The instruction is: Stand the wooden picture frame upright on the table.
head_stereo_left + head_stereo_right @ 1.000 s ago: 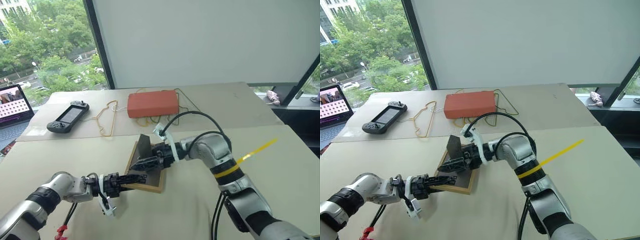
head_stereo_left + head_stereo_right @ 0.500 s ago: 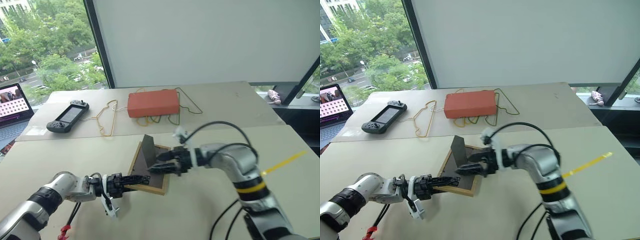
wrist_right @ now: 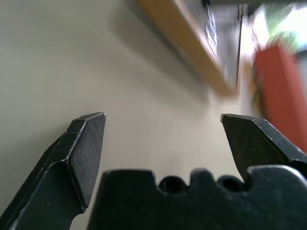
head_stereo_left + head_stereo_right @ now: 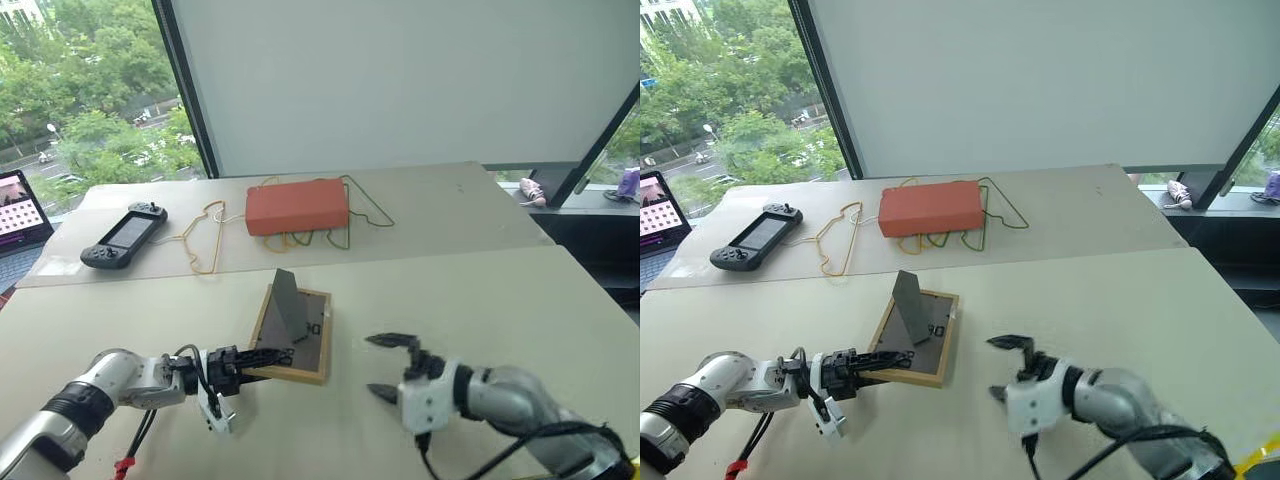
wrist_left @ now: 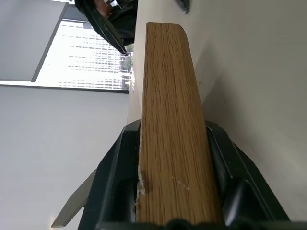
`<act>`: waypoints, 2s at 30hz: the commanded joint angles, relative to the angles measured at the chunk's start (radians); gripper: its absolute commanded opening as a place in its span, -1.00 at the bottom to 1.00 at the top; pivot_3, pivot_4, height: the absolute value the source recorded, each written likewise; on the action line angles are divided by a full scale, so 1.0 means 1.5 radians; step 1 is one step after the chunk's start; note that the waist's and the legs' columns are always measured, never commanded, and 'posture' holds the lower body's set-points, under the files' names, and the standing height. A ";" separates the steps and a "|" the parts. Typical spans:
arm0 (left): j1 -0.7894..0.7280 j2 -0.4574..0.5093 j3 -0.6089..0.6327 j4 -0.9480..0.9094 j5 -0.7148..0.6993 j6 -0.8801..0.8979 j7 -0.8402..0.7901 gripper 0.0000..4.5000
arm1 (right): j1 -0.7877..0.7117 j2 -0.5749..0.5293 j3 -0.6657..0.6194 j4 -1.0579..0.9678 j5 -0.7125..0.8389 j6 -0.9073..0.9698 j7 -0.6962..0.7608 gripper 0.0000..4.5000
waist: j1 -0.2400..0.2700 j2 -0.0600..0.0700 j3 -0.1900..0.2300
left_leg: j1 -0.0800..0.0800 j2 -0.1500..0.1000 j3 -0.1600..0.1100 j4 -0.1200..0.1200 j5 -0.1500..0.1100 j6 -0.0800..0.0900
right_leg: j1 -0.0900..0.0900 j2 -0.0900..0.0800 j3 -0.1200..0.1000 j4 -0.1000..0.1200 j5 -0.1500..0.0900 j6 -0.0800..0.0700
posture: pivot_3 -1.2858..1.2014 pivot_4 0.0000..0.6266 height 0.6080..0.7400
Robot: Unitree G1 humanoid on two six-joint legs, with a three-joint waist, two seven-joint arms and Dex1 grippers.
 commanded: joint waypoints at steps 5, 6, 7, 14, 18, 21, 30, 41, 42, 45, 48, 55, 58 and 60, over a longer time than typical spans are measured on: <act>0.004 -0.001 0.044 -0.045 -0.064 -0.026 -0.043 -0.49 | -0.129 0.103 0.060 0.097 -0.154 -0.081 -0.091 0.99 | 0.000 -0.003 0.001 | -0.001 0.000 0.000 0.000 0.000 -0.001 | 0.000 0.000 0.000 -0.002 0.003 -0.005 | 0.03 -0.52 1.00; 0.003 -0.005 0.049 -0.047 -0.073 -0.027 -0.052 -0.49 | -0.139 0.110 0.065 0.106 -0.159 -0.088 -0.094 0.99 | 0.001 -0.003 0.001 | -0.001 0.000 0.000 0.000 0.001 -0.001 | 0.000 0.000 0.000 -0.003 0.004 -0.006 | 0.03 -0.52 1.00; 0.002 -0.008 0.052 -0.047 -0.082 -0.029 -0.060 -0.49 | -0.147 0.118 0.071 0.110 -0.165 -0.094 -0.097 0.99 | 0.002 -0.003 0.001 | -0.002 0.000 0.000 0.000 0.001 -0.001 | 0.000 0.000 0.000 -0.005 0.004 -0.007 | 0.03 -0.52 1.00; 0.003 -0.032 0.076 -0.061 -0.122 -0.037 -0.111 -0.49 | -0.149 0.126 0.071 0.128 -0.165 -0.108 -0.099 0.88 | 0.001 -0.003 0.001 | -0.004 0.000 0.001 -0.001 0.000 -0.001 | 0.000 0.000 -0.001 -0.006 0.004 -0.006 | 0.03 -0.52 1.00; 0.007 -0.040 0.086 -0.054 -0.125 -0.041 -0.127 -0.49 | -0.138 0.123 0.057 0.116 -0.160 -0.104 -0.104 0.42 | -0.002 -0.003 0.001 | -0.004 0.000 0.001 -0.001 0.000 -0.001 | 0.000 0.000 -0.001 -0.005 0.004 -0.006 | 0.03 -0.52 1.00; 0.006 -0.048 0.090 -0.048 -0.125 -0.045 -0.135 -0.49 | -0.133 0.117 0.052 0.113 -0.160 -0.110 -0.105 -0.03 | -0.004 -0.003 0.001 | -0.004 0.000 0.001 -0.001 0.000 -0.001 | 0.000 0.000 -0.001 -0.005 0.004 -0.006 | 0.03 -0.52 1.00; -0.002 -0.071 0.098 -0.015 -0.155 -0.061 -0.162 0.21 | -0.125 0.122 0.021 0.105 -0.167 -0.106 -0.139 -0.45 | -0.010 -0.003 0.001 | -0.004 0.000 0.001 -0.001 0.000 -0.001 | 0.000 0.000 -0.001 -0.005 0.004 -0.006 | 0.03 -0.52 1.00; 0.199 0.018 0.187 -0.140 -0.511 0.026 -0.306 0.69 | -0.176 0.105 -0.112 0.147 0.085 0.020 -0.042 -0.45 | -0.017 -0.002 0.002 | -0.003 0.000 0.001 0.000 0.000 0.000 | -0.001 0.000 0.000 -0.005 0.005 -0.006 | 0.03 -0.52 1.00; 0.224 0.025 0.193 -0.164 -0.533 0.037 -0.323 0.69 | -0.188 0.109 -0.124 0.144 0.141 0.059 -0.009 -0.45 | -0.017 -0.002 0.002 | -0.003 0.000 0.001 0.000 0.000 0.000 | 0.000 0.000 0.000 -0.005 0.005 -0.007 | 0.03 -0.52 1.00; 0.294 0.021 0.203 -0.218 -0.613 0.103 -0.378 0.69 | -0.256 0.140 -0.174 0.098 0.373 0.309 0.102 -0.45 | -0.014 -0.002 0.002 | -0.003 0.000 0.001 0.000 -0.002 0.003 | 0.000 0.000 0.000 -0.005 0.005 -0.007 | 0.03 -0.52 1.00; 0.327 0.000 0.213 -0.257 -0.658 0.149 -0.424 0.69 | -0.350 0.145 -0.237 0.054 0.667 0.663 0.176 -0.45 | -0.013 -0.001 0.002 | -0.003 0.001 0.000 0.000 -0.003 0.004 | 0.000 0.001 0.000 -0.005 0.005 -0.007 | 0.03 -0.52 1.00; 0.353 -0.052 0.244 -0.300 -0.698 0.202 -0.503 0.69 | -0.431 0.110 -0.252 0.112 0.848 0.971 0.225 -0.45 | -0.009 -0.001 0.002 | -0.004 0.001 0.000 0.000 -0.004 0.007 | -0.001 0.001 -0.001 -0.005 0.006 -0.008 | 0.03 -0.52 1.00; 0.360 -0.069 0.261 -0.304 -0.699 0.208 -0.526 0.69 | -0.391 0.085 -0.194 0.109 0.815 0.952 0.267 -0.45 | -0.010 -0.001 0.002 | -0.004 0.001 0.000 0.000 -0.004 0.007 | -0.001 0.001 -0.001 -0.005 0.006 -0.008 | 0.03 -0.52 1.00; 0.365 -0.080 0.272 -0.307 -0.701 0.211 -0.541 0.69 | -0.369 0.073 -0.167 0.102 0.792 0.928 0.283 -0.45 | -0.011 -0.001 0.002 | -0.004 0.001 0.000 0.000 -0.004 0.007 | -0.001 0.001 -0.001 -0.005 0.006 -0.008 | 0.03 -0.52 1.00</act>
